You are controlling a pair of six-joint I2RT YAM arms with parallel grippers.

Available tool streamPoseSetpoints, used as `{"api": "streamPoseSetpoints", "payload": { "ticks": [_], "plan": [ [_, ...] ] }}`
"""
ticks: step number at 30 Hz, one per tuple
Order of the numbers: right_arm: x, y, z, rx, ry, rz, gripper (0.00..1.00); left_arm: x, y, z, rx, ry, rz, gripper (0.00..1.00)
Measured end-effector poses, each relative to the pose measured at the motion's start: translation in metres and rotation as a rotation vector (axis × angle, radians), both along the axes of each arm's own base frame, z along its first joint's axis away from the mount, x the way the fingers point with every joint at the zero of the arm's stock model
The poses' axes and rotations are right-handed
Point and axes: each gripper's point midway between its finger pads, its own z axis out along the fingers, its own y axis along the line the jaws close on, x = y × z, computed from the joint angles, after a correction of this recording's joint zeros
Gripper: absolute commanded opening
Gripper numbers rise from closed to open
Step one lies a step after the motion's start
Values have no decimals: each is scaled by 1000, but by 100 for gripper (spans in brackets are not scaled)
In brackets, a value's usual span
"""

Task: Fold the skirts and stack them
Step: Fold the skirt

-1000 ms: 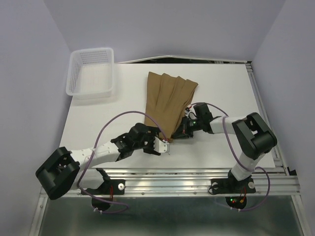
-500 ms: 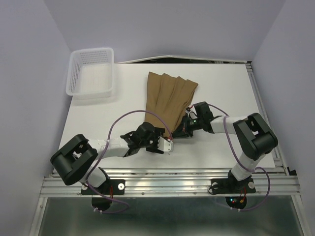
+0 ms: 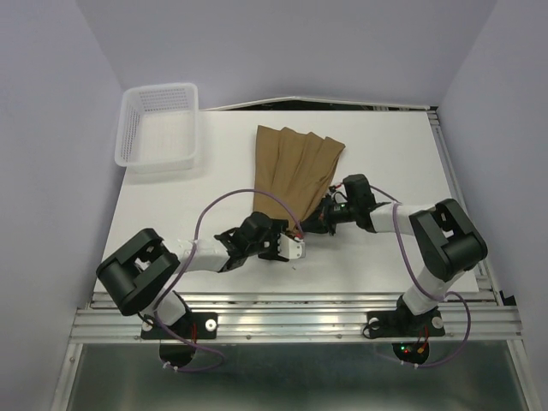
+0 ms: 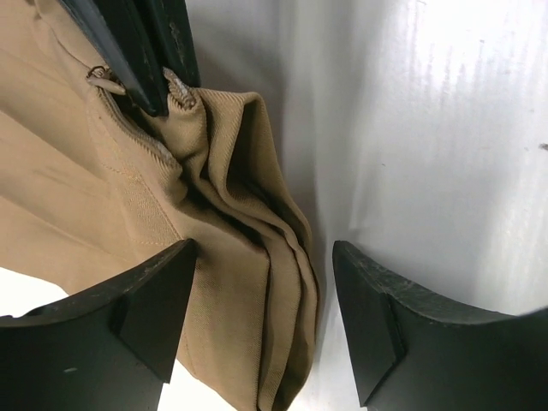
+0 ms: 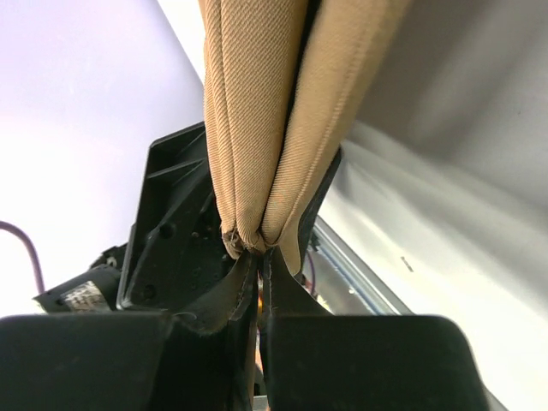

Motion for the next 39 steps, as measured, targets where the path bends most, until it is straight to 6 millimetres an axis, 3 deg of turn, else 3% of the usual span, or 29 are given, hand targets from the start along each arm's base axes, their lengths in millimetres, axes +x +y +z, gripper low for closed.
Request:
{"api": "streamPoseSetpoints", "payload": {
  "ticks": [3,6,7,8,11,12,14,15,16,18,23,26,29,32,35,39],
  "plan": [
    [0,0,4,17,17,-19,1,5,0,-1,-8,-4,32,64],
    [-1,0,5,25,33,-31,1,8,1,0,-17,-4,64,45],
    [-2,0,4,26,34,-32,1,9,2,0,-19,-1,78,32],
    [-3,-1,3,26,38,-33,5,10,1,2,-21,-1,85,25],
    [-3,-5,1,21,28,-30,29,15,0,7,-14,16,116,16],
    [-2,-9,-1,13,15,-26,40,16,-1,9,-5,19,118,13],
    [-1,-19,-6,-13,-15,-5,53,17,0,11,15,28,120,8],
    [3,-27,-8,-40,-28,1,66,17,0,13,30,36,118,6],
    [8,-34,-9,-61,-46,8,70,15,2,14,47,48,118,4],
    [29,-52,-2,-92,-98,-3,78,12,6,17,72,62,119,4],
    [120,-102,37,-192,-385,-1,84,-16,16,19,167,123,79,8],
    [175,-112,63,-263,-559,4,79,-35,22,18,225,179,64,7],
    [218,-112,74,-313,-686,13,75,-47,27,22,268,237,73,8],
    [253,-107,67,-353,-756,29,75,-54,27,35,274,283,90,9],
    [281,-95,44,-381,-784,58,74,-59,25,50,267,306,92,10],
    [287,-70,-2,-401,-765,130,63,-73,22,68,270,343,66,12]
  ]
}}
